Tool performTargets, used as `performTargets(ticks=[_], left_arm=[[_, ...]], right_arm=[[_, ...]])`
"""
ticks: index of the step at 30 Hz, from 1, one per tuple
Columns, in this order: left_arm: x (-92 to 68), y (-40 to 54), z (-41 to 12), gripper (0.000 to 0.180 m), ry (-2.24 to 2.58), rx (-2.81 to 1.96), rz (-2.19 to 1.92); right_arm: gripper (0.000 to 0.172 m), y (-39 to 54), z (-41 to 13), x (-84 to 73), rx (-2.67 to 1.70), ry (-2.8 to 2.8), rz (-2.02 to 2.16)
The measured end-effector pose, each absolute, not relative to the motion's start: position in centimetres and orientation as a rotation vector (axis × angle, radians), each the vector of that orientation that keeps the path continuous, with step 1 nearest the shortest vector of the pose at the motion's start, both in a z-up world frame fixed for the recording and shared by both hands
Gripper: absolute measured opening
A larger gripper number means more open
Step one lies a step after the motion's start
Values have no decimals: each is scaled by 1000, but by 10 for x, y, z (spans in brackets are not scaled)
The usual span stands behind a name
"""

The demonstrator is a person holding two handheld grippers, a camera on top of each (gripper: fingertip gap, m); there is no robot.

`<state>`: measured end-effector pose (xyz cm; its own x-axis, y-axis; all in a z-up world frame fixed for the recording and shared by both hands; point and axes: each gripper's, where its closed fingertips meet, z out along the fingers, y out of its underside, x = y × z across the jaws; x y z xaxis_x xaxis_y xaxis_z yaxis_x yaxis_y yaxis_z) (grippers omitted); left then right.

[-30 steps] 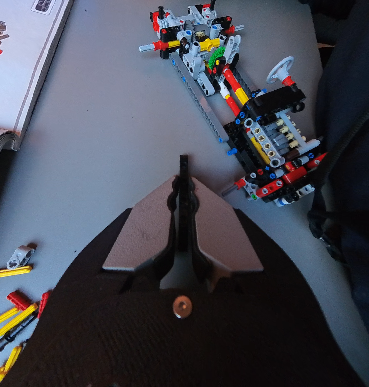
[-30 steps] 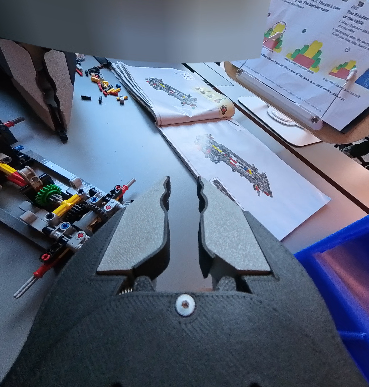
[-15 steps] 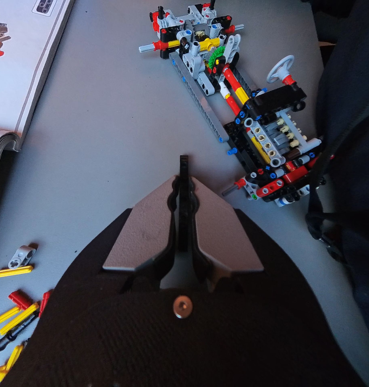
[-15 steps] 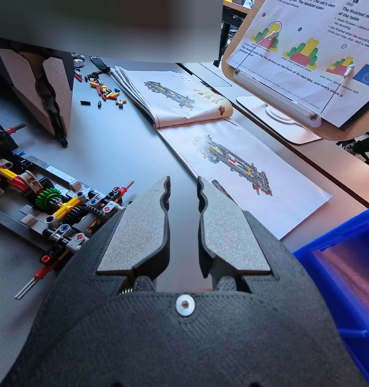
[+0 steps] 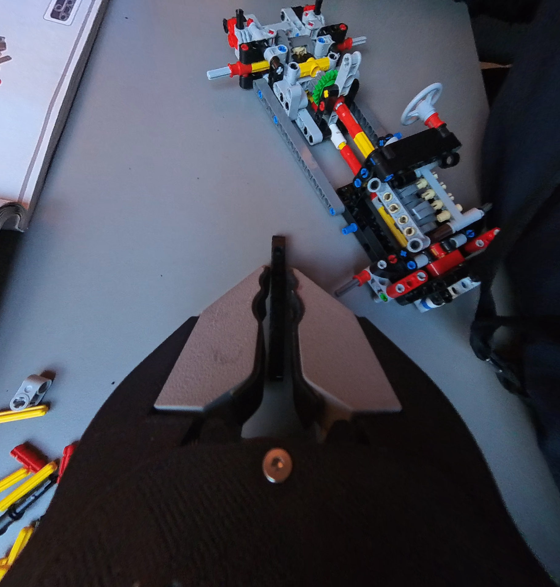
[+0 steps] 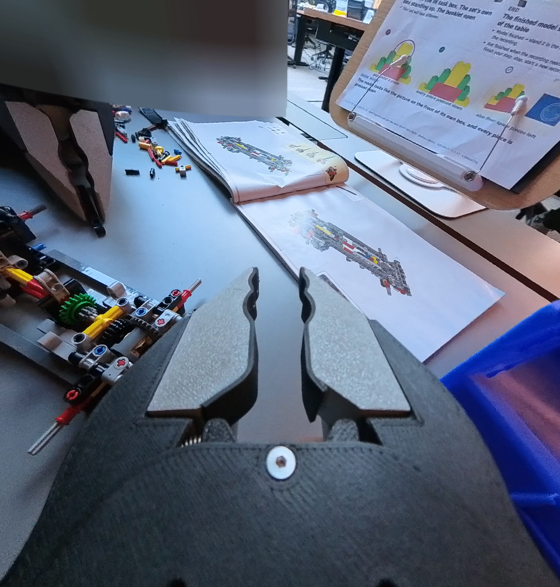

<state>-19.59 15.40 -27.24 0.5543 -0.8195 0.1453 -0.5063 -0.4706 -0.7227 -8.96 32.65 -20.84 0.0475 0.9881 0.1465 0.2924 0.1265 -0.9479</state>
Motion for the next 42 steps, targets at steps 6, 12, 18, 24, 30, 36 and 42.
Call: performTargets(ticks=[6,12,18,24,30,36,42], left_arm=[[-196,154,-263,38,1037,-2099,-655],[-202,171,-243,36,825,-2060,-683],[-226,219,-216,15,629,-2116,-358],[-247,285,-186,6,669,-2119,-104],[-260,349,-216,7,696,-2234,-79],[-298,382,-266,1,780,-2376,265],[-311,378,-267,0,742,-2331,236]], right_arm=[[22,328,-207,-89,-1353,-1412,922],[21,328,-208,-89,-1349,-1420,902],[21,337,-213,-95,-1422,-1407,901],[24,355,-229,-127,-1540,-1461,769],[24,377,-242,-167,-1608,-1502,698],[0,394,-269,-176,-1736,-1571,633],[0,397,-274,-173,-1710,-1588,555]])
